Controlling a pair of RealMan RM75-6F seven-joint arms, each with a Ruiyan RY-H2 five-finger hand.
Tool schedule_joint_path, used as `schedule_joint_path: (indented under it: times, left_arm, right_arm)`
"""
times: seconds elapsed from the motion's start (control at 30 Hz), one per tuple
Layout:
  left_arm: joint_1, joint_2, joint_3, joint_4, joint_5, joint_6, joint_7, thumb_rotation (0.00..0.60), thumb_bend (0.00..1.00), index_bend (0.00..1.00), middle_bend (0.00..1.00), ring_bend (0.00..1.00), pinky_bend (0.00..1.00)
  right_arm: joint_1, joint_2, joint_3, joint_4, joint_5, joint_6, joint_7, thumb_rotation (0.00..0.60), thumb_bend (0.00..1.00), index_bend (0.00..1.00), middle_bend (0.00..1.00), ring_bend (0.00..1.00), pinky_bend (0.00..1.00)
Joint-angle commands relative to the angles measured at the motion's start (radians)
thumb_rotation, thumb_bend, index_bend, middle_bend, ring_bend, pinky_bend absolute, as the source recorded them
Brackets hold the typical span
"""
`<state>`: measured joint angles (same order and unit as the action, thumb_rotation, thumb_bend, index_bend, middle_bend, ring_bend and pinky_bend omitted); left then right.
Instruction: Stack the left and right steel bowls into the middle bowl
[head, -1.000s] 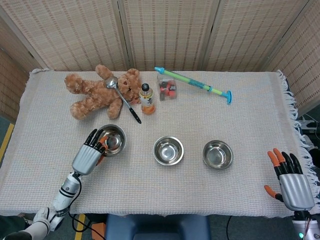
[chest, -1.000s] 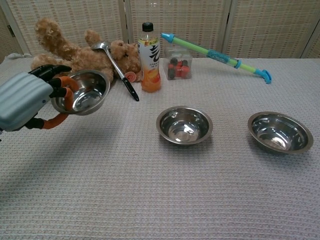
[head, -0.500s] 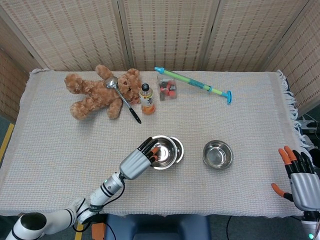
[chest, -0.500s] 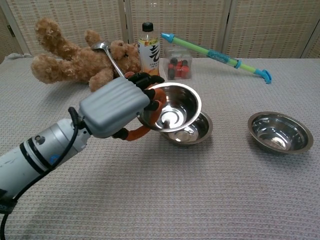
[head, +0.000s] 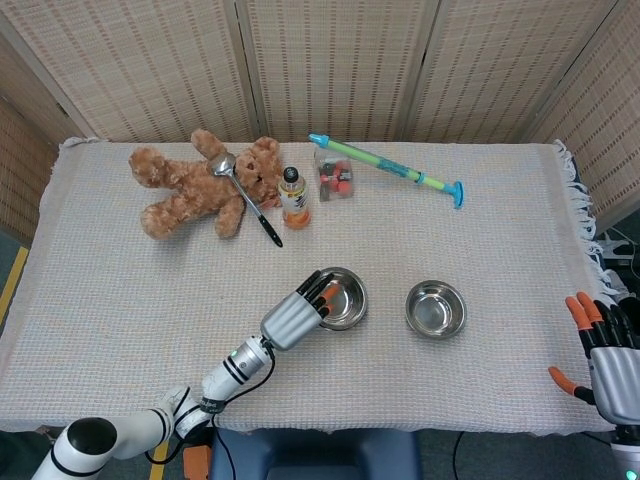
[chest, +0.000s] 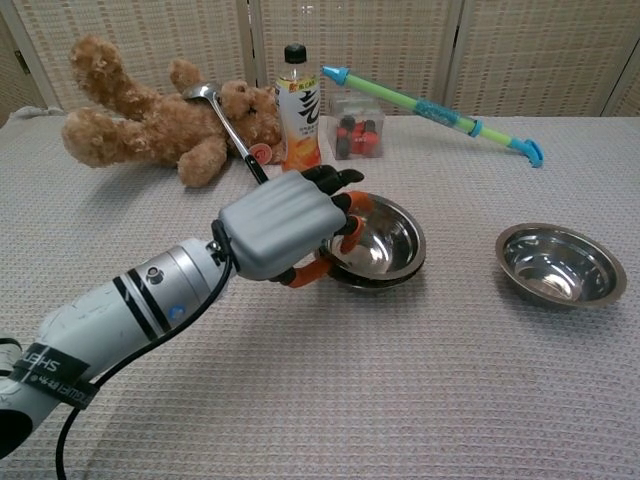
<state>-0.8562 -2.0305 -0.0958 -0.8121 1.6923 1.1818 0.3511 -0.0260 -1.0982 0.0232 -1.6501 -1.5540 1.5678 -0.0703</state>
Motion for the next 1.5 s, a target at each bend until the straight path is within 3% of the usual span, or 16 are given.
schedule_joint_path:
  times: [0.03, 0.23, 0.43, 0.6, 0.73, 1.0, 1.13, 1.37, 1.5]
  left_arm:
    - [0.022, 0.058, 0.003, -0.109, -0.032, -0.027, 0.046, 0.6, 0.45, 0.0, 0.0, 0.0, 0.1]
    - [0.088, 0.206, 0.041, -0.375, -0.075, -0.046, 0.135, 0.6, 0.44, 0.0, 0.0, 0.0, 0.09]
    - [0.247, 0.399, 0.124, -0.564, -0.103, 0.082, 0.208, 0.6, 0.44, 0.0, 0.0, 0.0, 0.09]
    - [0.336, 0.479, 0.16, -0.561, -0.114, 0.161, 0.15, 0.6, 0.44, 0.0, 0.0, 0.0, 0.08]
    - [0.377, 0.516, 0.166, -0.552, -0.11, 0.2, 0.116, 0.6, 0.44, 0.0, 0.0, 0.0, 0.08]
    - [0.412, 0.583, 0.159, -0.556, -0.093, 0.234, 0.093, 0.6, 0.44, 0.0, 0.0, 0.0, 0.08]
    - [0.424, 0.601, 0.151, -0.558, -0.087, 0.241, 0.079, 0.6, 0.44, 0.0, 0.0, 0.0, 0.08]
    - [0.436, 0.608, 0.14, -0.552, -0.081, 0.237, 0.064, 0.6, 0.44, 0.0, 0.0, 0.0, 0.08]
    - [0.442, 0.61, 0.137, -0.555, -0.07, 0.24, 0.059, 0.6, 0.44, 0.0, 0.0, 0.0, 0.08]
  right_arm:
    - [0.001, -0.004, -0.003, 0.0, -0.005, -0.003, -0.007, 0.6, 0.07, 0.0, 0.0, 0.0, 0.0]
    - [0.022, -0.028, -0.014, 0.008, -0.031, -0.034, -0.046, 0.6, 0.07, 0.0, 0.0, 0.0, 0.0]
    - [0.106, -0.082, -0.02, 0.033, -0.092, -0.144, -0.151, 0.6, 0.07, 0.0, 0.0, 0.0, 0.0]
    - [0.196, -0.154, 0.007, 0.045, -0.025, -0.308, -0.258, 0.6, 0.07, 0.03, 0.0, 0.0, 0.0]
    - [0.272, -0.243, 0.04, 0.095, 0.058, -0.433, -0.326, 0.6, 0.11, 0.14, 0.0, 0.0, 0.0]
    - [0.352, -0.399, 0.07, 0.223, 0.119, -0.496, -0.396, 0.6, 0.25, 0.41, 0.0, 0.0, 0.0]
    - [0.38, -0.447, 0.073, 0.281, 0.151, -0.532, -0.397, 0.6, 0.27, 0.48, 0.0, 0.0, 0.0]
    - [0.379, -0.465, 0.063, 0.306, 0.08, -0.433, -0.307, 0.6, 0.38, 0.71, 0.03, 0.0, 0.0]
    - [0.365, -0.436, 0.05, 0.266, 0.0, -0.329, -0.281, 0.6, 0.4, 0.75, 0.06, 0.0, 0.0]
